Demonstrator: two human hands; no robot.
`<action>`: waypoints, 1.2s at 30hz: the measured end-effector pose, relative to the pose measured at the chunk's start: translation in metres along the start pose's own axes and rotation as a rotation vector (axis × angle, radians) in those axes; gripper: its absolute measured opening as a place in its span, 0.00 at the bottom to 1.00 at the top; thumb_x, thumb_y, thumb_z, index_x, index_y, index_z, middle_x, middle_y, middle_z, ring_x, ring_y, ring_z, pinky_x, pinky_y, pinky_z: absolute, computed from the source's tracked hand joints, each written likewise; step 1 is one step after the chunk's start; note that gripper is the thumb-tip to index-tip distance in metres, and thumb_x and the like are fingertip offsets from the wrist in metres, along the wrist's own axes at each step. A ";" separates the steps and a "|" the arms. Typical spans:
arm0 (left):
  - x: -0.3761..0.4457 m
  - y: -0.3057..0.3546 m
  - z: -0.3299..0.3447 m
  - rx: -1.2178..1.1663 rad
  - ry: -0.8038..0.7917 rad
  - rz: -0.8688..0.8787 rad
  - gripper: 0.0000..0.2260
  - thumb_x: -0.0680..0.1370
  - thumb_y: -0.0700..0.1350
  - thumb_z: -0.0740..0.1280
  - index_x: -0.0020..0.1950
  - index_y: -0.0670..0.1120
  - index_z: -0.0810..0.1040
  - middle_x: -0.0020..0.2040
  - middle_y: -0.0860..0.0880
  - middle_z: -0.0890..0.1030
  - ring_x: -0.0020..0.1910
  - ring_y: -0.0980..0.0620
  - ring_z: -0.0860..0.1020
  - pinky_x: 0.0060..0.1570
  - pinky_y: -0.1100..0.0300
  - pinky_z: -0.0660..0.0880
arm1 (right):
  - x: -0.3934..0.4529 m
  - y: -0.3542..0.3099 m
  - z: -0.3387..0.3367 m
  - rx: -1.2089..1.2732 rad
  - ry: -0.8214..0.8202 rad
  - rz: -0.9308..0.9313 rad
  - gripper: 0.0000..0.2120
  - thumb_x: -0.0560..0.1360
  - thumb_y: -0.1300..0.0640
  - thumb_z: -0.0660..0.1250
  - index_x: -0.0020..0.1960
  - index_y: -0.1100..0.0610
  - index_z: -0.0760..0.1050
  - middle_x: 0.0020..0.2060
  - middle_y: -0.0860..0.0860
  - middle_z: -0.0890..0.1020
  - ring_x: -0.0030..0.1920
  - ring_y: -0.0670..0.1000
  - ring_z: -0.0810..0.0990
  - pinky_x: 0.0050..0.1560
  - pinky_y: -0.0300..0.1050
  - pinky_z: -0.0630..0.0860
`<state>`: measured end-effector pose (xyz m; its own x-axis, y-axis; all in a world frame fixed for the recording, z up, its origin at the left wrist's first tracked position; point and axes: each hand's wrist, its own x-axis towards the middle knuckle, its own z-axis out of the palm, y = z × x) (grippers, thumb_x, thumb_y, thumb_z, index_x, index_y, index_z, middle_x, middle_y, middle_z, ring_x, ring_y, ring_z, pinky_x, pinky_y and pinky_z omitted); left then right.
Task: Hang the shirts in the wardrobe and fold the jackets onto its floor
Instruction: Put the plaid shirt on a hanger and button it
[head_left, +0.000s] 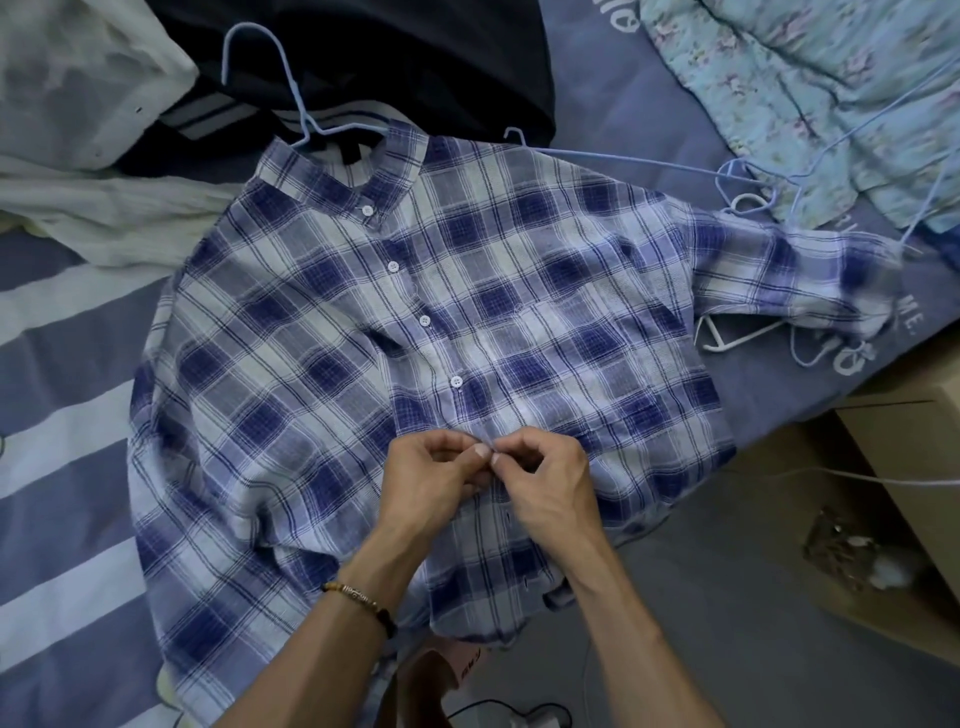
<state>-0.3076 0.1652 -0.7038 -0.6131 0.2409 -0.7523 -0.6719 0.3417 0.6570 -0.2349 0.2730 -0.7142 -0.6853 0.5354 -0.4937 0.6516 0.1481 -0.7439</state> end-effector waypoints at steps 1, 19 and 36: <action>0.000 0.000 0.000 0.015 0.004 0.014 0.02 0.75 0.38 0.73 0.42 0.40 0.83 0.37 0.43 0.85 0.36 0.51 0.83 0.37 0.63 0.80 | 0.001 0.001 0.000 0.018 0.012 0.022 0.04 0.74 0.61 0.71 0.42 0.53 0.83 0.35 0.47 0.84 0.38 0.45 0.83 0.43 0.46 0.82; 0.001 -0.027 0.036 0.736 0.059 0.213 0.20 0.72 0.37 0.68 0.57 0.46 0.61 0.34 0.51 0.74 0.27 0.53 0.72 0.23 0.58 0.74 | -0.024 0.059 -0.019 -0.073 0.021 0.108 0.11 0.77 0.64 0.67 0.45 0.49 0.82 0.44 0.41 0.82 0.45 0.41 0.81 0.48 0.34 0.77; -0.018 -0.063 0.008 0.403 0.014 -0.019 0.12 0.77 0.42 0.71 0.33 0.43 0.80 0.30 0.47 0.83 0.32 0.51 0.82 0.37 0.56 0.81 | -0.028 0.049 0.002 -0.488 -0.053 -0.121 0.04 0.79 0.54 0.65 0.46 0.53 0.74 0.45 0.47 0.75 0.46 0.47 0.74 0.47 0.42 0.73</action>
<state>-0.2507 0.1468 -0.7317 -0.6096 0.2199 -0.7616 -0.4679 0.6757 0.5696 -0.1846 0.2638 -0.7375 -0.7724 0.4493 -0.4489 0.6342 0.5844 -0.5063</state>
